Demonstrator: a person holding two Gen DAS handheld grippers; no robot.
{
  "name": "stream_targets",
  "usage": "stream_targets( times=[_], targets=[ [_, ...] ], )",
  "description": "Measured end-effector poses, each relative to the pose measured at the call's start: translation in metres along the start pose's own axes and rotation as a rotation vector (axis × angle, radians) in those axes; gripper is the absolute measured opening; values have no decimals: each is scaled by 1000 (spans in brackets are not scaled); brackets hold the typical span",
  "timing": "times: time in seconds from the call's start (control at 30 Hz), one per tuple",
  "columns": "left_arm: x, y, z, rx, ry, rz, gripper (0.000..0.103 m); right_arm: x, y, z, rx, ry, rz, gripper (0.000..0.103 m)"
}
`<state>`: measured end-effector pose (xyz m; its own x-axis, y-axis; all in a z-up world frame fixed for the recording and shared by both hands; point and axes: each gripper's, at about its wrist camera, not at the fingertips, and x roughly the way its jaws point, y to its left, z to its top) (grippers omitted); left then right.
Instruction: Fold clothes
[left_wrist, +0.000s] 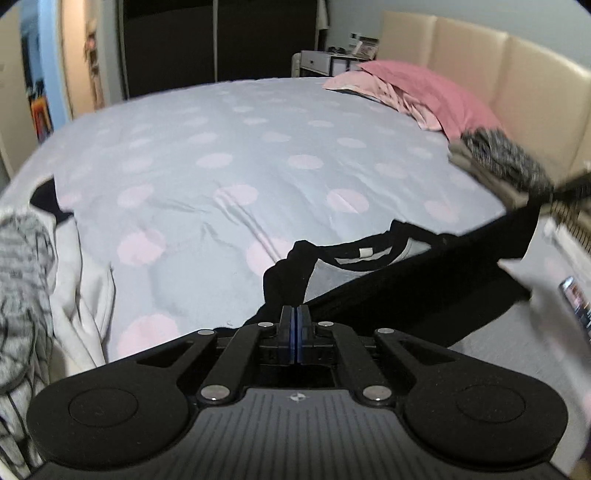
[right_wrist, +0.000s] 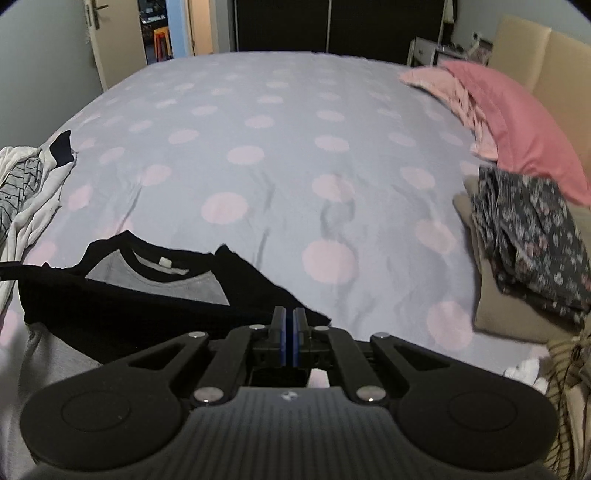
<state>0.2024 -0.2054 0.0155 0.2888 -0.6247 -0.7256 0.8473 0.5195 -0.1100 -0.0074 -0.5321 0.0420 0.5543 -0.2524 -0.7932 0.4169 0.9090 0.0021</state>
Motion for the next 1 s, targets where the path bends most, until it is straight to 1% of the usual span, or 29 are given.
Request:
stream_targets(
  times=[0.13,0.23,0.3,0.33,0.4,0.47,0.53,0.57,0.6,0.7,0.77,0.87,0.93,1.0],
  targets=[
    [2,12,0,-80,14,-11,0,2,-2,-1,19,27,15,4],
    [4,13,1,-87,14,10,0,6,1,0,15,25,7,4],
    [6,12,3,-91,-1,34,0,11,6,3,16,27,-8,4],
    [4,11,4,-89,-22,58,0,13,7,6,18,23,-15,4],
    [-3,9,7,-86,-88,79,0,15,11,12,34,-16,-35,3],
    [-11,8,11,-77,-151,91,0,11,11,19,66,-83,-53,3],
    [-15,5,10,-52,-164,76,0,2,10,24,91,-163,-60,3],
    [-17,3,9,-39,-168,67,0,-1,9,25,98,-190,-63,3],
    [-15,1,6,-21,-147,59,0,4,9,22,75,-152,-66,3],
    [4,-10,-12,74,-25,53,0,19,11,13,5,-37,-75,3],
    [15,-18,-26,138,45,48,0,37,16,-4,-83,85,-88,3],
    [26,-31,-48,242,119,56,0,52,21,-29,-165,198,-91,3],
    [29,-39,-60,298,139,80,0,56,25,-42,-198,220,-92,3],
    [32,-43,-67,324,159,89,0,61,28,-49,-214,238,-91,3]
  ],
)
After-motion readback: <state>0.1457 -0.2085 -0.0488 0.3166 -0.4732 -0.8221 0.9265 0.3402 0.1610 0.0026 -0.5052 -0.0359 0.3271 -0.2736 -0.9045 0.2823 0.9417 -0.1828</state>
